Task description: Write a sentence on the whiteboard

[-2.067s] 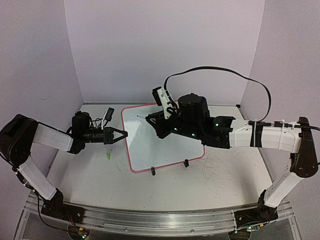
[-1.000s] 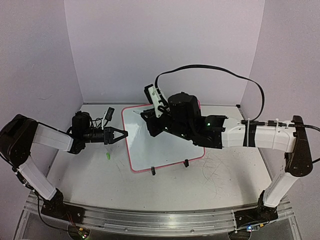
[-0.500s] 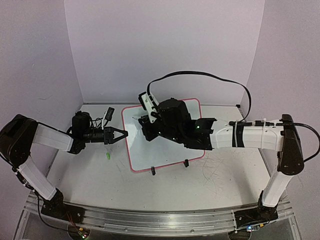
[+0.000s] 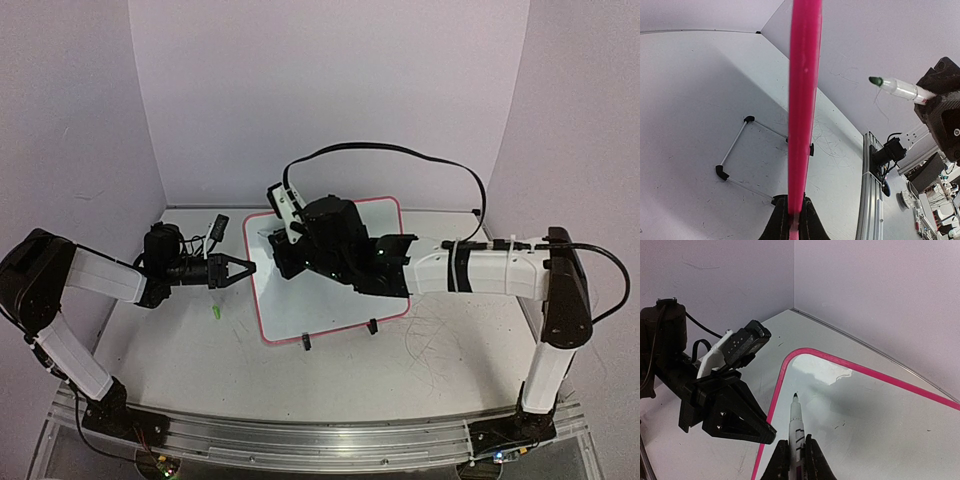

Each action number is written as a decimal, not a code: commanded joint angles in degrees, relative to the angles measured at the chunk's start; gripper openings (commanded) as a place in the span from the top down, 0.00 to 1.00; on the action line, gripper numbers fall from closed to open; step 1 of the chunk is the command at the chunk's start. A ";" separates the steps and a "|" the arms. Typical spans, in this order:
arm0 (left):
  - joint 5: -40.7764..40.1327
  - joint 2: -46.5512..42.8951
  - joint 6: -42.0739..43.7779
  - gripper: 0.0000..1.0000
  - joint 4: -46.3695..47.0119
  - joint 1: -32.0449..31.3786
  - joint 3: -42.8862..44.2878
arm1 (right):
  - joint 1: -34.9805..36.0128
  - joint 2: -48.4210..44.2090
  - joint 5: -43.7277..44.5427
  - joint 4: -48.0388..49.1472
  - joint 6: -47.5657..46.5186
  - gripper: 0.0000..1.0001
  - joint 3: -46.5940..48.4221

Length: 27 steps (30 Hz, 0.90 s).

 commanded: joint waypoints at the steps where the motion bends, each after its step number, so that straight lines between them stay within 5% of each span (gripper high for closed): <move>1: -2.42 -1.17 -0.34 1.00 0.15 -0.19 0.65 | 0.38 1.24 2.01 0.90 -0.74 1.00 3.24; 27: -2.19 -1.29 -0.25 1.00 -0.04 -0.19 0.79 | 0.04 5.11 4.54 0.09 -0.93 1.00 7.37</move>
